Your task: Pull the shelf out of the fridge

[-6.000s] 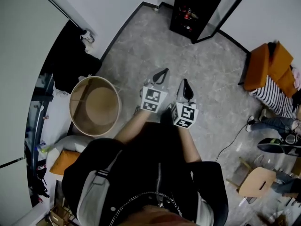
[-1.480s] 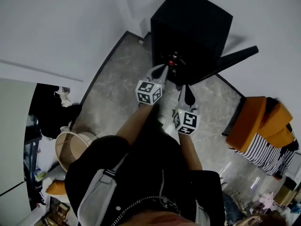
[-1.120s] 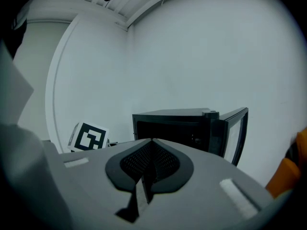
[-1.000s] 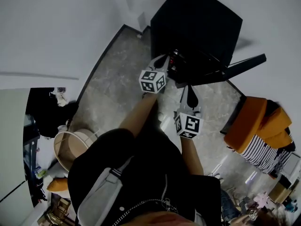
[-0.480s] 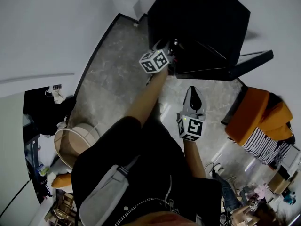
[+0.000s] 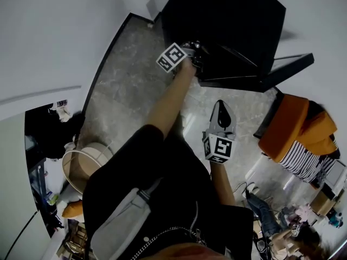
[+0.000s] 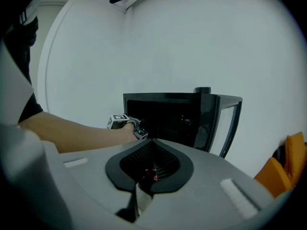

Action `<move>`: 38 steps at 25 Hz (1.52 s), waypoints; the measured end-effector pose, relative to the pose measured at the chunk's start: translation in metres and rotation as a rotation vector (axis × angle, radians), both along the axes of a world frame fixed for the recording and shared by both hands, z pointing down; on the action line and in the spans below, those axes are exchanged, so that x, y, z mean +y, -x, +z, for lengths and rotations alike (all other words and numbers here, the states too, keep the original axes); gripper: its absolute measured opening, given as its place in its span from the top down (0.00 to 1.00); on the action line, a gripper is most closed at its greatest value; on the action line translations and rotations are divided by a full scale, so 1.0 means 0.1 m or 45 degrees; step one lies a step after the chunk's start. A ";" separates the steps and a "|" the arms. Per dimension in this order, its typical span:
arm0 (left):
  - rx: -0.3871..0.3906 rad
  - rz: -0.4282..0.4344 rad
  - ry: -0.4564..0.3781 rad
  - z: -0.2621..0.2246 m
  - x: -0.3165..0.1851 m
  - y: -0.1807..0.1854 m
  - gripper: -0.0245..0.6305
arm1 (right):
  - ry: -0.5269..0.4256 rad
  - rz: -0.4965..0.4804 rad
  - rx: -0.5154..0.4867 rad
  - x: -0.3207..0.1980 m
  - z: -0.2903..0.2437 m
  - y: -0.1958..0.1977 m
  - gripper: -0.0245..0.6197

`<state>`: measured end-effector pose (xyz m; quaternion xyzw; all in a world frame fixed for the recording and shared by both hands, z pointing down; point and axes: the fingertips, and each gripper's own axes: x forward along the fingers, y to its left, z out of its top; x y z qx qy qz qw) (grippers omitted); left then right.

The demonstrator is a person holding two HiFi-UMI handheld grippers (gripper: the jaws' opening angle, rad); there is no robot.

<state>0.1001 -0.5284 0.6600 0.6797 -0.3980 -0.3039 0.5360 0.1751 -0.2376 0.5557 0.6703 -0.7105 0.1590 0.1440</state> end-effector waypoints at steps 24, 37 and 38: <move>0.219 -0.081 0.111 0.07 -0.30 0.00 0.91 | 0.023 0.078 -0.018 -0.03 0.08 -0.14 0.96; 0.215 -0.050 0.160 0.09 0.02 0.17 0.91 | 0.129 -0.127 -0.282 -0.17 0.30 0.20 0.96; 0.217 -0.047 0.167 0.09 0.05 0.18 0.91 | 0.164 -0.155 -0.333 -0.16 0.36 0.25 0.96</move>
